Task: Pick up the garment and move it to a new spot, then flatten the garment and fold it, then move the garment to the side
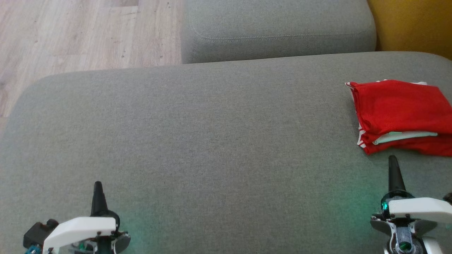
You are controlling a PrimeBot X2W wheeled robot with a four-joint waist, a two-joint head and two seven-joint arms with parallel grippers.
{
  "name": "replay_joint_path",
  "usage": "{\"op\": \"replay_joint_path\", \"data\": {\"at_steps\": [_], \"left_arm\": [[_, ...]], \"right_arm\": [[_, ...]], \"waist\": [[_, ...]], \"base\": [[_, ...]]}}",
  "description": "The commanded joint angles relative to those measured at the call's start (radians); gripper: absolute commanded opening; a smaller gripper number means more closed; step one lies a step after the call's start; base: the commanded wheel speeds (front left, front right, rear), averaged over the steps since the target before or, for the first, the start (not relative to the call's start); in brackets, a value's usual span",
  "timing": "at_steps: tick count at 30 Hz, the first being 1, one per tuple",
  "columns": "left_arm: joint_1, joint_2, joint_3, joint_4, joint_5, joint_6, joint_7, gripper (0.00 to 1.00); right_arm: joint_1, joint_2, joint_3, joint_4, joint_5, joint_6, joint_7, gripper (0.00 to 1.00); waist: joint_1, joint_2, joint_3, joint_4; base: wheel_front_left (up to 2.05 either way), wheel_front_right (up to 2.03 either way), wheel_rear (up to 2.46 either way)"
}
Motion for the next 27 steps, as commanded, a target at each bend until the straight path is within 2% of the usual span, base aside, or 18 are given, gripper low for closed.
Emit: {"op": "replay_joint_path", "data": {"at_steps": [1, 27], "left_arm": [[-0.051, 0.004, 0.032, -0.037, -0.028, -0.012, 0.009, 0.00], [-0.065, 0.005, 0.090, -0.068, -0.283, -0.043, 0.086, 0.00]], "right_arm": [[-0.053, -0.013, 0.008, -0.031, 0.036, -0.001, 0.008, 0.00], [-0.080, -0.013, -0.012, -0.030, 0.334, -0.001, 0.085, 0.00]], "waist": [[0.0000, 0.0000, 0.000, -0.001], [0.0000, 0.0000, 0.001, -0.010]], "base": [[0.00, 0.00, 0.00], [0.00, 0.00, 0.00]]}}
